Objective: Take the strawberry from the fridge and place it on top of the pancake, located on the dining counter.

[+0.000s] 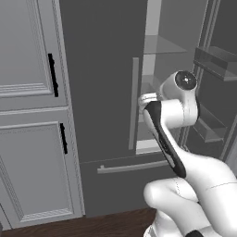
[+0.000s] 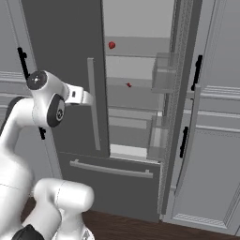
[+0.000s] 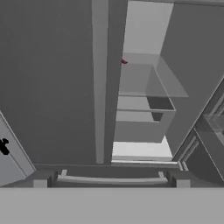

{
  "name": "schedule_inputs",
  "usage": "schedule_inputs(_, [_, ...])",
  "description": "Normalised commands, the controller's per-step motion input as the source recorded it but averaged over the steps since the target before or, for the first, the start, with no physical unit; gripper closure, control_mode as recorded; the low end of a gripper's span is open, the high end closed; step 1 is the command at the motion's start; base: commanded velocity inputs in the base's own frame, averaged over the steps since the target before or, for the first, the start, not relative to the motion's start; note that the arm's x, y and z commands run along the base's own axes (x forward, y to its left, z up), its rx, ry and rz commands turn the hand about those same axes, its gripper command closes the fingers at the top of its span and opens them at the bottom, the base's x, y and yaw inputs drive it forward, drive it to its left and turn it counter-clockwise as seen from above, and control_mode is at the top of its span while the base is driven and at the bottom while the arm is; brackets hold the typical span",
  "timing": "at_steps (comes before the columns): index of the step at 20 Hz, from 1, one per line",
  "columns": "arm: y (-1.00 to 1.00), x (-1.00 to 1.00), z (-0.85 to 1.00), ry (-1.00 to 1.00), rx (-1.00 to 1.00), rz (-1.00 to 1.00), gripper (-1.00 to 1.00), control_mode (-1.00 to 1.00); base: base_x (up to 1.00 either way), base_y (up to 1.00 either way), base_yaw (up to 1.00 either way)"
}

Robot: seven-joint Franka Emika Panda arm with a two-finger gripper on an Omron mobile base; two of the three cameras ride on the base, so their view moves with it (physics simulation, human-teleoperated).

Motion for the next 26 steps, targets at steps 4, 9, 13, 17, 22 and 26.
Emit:
schedule_inputs(4, [0.15, 0.57, -0.01, 0.08, 0.0, 0.0, -1.0, -1.0, 0.0, 0.0, 0.0])
schedule_inputs(9, [0.09, 0.53, -0.17, 0.01, 0.0, 0.0, -1.0, -1.0, 0.0, 0.0, 0.0])
schedule_inputs(13, [0.04, 0.63, -0.3, 0.0, 0.0, 0.0, -1.0, -1.0, 0.0, 0.0, 0.0])
schedule_inputs(17, [0.0, 0.64, -0.16, 0.01, 0.0, 0.0, -1.0, -1.0, 0.0, 0.0, 0.0])
schedule_inputs(22, [0.0, 0.57, -0.18, 0.01, 0.0, 0.0, -1.0, -1.0, 0.0, 0.0, 0.0])
schedule_inputs(26, [0.09, 0.56, -0.24, 0.0, 0.0, 0.0, -1.0, -1.0, 0.0, 0.0, 0.0])
